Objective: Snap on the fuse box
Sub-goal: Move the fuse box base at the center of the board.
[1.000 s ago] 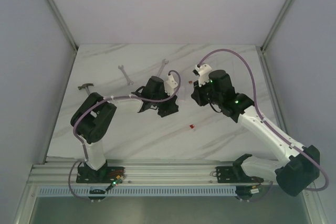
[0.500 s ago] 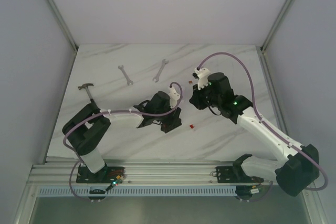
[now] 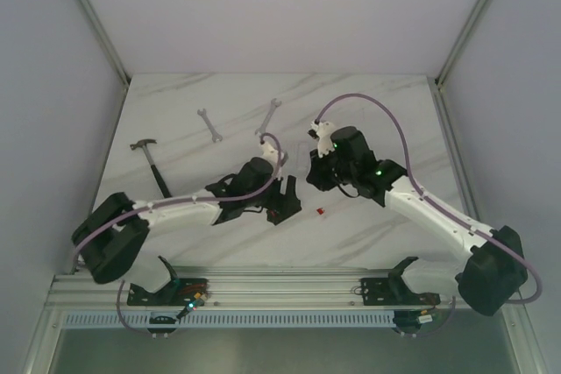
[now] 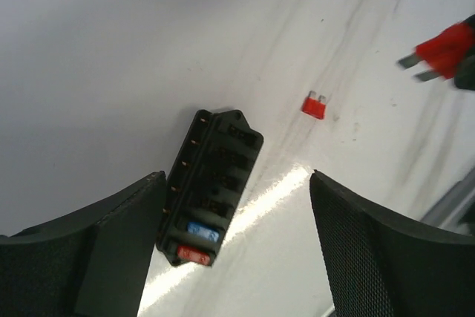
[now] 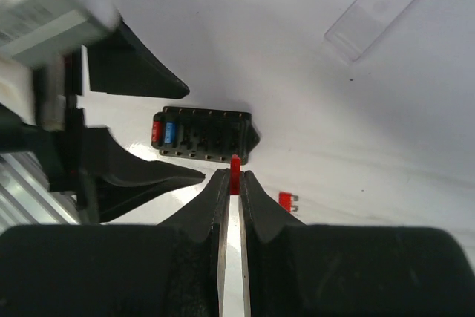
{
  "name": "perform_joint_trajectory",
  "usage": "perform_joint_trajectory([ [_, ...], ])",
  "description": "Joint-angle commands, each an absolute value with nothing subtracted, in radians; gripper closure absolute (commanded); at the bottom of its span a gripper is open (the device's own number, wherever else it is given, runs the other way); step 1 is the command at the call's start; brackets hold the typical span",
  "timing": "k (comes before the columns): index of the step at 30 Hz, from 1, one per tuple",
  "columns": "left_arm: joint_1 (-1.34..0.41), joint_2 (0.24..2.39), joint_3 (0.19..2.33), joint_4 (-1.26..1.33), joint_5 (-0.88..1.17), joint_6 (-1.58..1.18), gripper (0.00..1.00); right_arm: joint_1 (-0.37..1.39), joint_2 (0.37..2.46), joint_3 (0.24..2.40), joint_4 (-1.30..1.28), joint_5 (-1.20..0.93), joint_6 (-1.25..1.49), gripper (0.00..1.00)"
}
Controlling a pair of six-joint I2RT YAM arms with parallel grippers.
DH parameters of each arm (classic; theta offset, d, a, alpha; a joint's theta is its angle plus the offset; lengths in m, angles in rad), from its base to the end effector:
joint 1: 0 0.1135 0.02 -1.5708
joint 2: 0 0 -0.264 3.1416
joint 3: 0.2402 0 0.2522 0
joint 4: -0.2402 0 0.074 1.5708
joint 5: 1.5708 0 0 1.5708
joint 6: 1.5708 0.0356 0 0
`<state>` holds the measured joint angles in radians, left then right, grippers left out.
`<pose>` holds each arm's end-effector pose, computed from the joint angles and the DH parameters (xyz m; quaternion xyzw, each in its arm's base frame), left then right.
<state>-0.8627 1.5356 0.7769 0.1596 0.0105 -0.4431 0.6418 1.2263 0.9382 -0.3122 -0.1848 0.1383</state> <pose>0.2080 -0.2435 0.1905 0.1866 0.8644 -0.2874 0.3681 0.2145 0.1685 0.2883 -0.2611 0.8423 0.2521 0.3985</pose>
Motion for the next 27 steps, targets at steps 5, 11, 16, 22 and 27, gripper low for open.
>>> perform_joint_trajectory([
  [5,-0.789,1.311,0.596,0.141,0.003,-0.697,0.19,0.742,1.291,0.946,-0.31,-0.114,0.234,1.0],
  [11,-0.758,1.31,0.532,0.137,0.092,-0.769,0.27,0.789,1.35,0.943,-0.28,-0.085,0.271,1.0],
  [16,-0.758,1.355,0.541,0.134,0.118,-0.79,0.34,0.807,1.37,0.935,-0.235,-0.091,0.288,1.0],
  [22,-0.755,1.4,0.571,0.062,0.121,-0.784,0.44,0.83,1.401,0.943,-0.226,-0.096,0.295,1.0],
  [27,-0.735,1.404,0.581,0.023,0.107,-0.773,0.49,0.864,1.443,0.952,-0.228,-0.067,0.322,1.0],
])
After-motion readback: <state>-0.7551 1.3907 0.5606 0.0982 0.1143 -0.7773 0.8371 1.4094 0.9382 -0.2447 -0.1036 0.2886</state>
